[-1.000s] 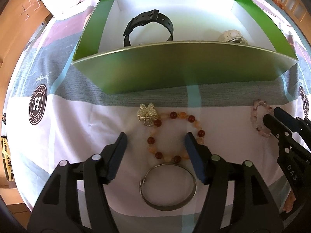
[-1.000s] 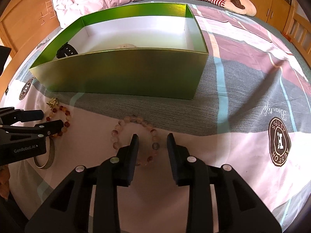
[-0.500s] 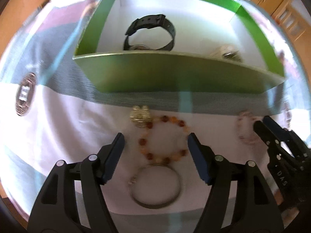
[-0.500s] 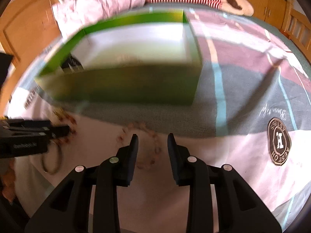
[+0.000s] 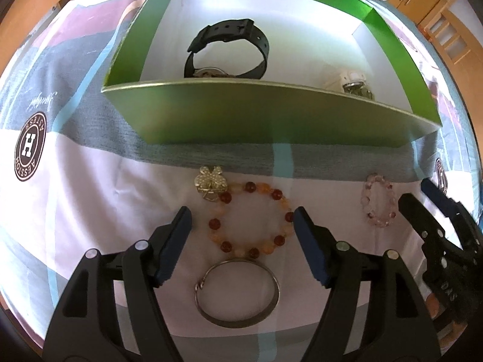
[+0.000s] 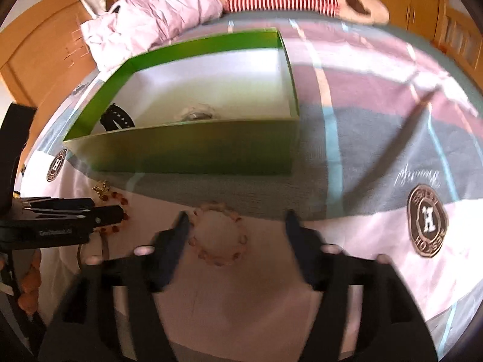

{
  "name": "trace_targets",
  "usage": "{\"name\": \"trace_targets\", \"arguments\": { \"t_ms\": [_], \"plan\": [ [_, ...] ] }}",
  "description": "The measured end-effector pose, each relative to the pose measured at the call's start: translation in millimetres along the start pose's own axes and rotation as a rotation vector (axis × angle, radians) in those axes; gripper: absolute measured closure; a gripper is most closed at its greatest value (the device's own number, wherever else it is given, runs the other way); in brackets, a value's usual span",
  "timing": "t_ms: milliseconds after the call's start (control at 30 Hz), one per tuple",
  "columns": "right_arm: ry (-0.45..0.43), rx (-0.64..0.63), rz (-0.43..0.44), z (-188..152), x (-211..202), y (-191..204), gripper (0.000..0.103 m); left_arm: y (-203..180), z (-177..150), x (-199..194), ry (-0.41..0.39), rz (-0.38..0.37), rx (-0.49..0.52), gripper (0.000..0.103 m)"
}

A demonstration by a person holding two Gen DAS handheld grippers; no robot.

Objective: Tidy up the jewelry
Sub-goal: 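Grasp the red-orange bead bracelet with the left tool while the right tool grasps the pink bracelet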

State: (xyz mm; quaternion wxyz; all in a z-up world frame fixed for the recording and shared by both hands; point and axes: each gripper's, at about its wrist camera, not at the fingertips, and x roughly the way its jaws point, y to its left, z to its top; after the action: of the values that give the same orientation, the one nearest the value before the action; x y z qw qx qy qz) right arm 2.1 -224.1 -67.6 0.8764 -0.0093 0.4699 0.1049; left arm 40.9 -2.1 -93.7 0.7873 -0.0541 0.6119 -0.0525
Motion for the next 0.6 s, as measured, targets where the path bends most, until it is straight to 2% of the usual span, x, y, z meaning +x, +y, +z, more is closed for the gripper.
{"name": "trace_targets", "arguments": {
  "t_ms": [100, 267, 400, 433, 467, 500, 533, 600],
  "plan": [
    [0.010, -0.050, -0.015, -2, 4, 5, 0.035, 2, 1, -1, -0.002, -0.012, -0.019, 0.032],
    [0.076, -0.047, 0.003, -7, 21, 6, 0.035, 10, 2, -1, 0.010, -0.039, -0.058, 0.034],
    [0.081, -0.088, -0.030, -11, 30, 14, 0.036, 5, 1, 0, 0.008, -0.010, -0.026, 0.034],
    [0.075, -0.098, -0.030, -11, 30, 16, 0.039, 2, 0, 1, 0.006, 0.008, -0.010, 0.041],
    [0.074, -0.105, -0.014, -11, 29, 18, 0.053, -1, 0, 2, 0.004, 0.023, -0.003, 0.063],
    [0.075, -0.113, 0.002, -11, 28, 20, 0.065, -3, 0, 2, 0.001, 0.052, 0.003, 0.067],
    [0.077, -0.120, 0.015, -12, 26, 22, 0.070, 0, 1, 1, -0.003, 0.051, -0.003, 0.075],
    [0.079, -0.134, 0.040, -13, 24, 24, 0.085, 7, 3, 0, 0.002, 0.020, -0.030, 0.087]
  ]
}}
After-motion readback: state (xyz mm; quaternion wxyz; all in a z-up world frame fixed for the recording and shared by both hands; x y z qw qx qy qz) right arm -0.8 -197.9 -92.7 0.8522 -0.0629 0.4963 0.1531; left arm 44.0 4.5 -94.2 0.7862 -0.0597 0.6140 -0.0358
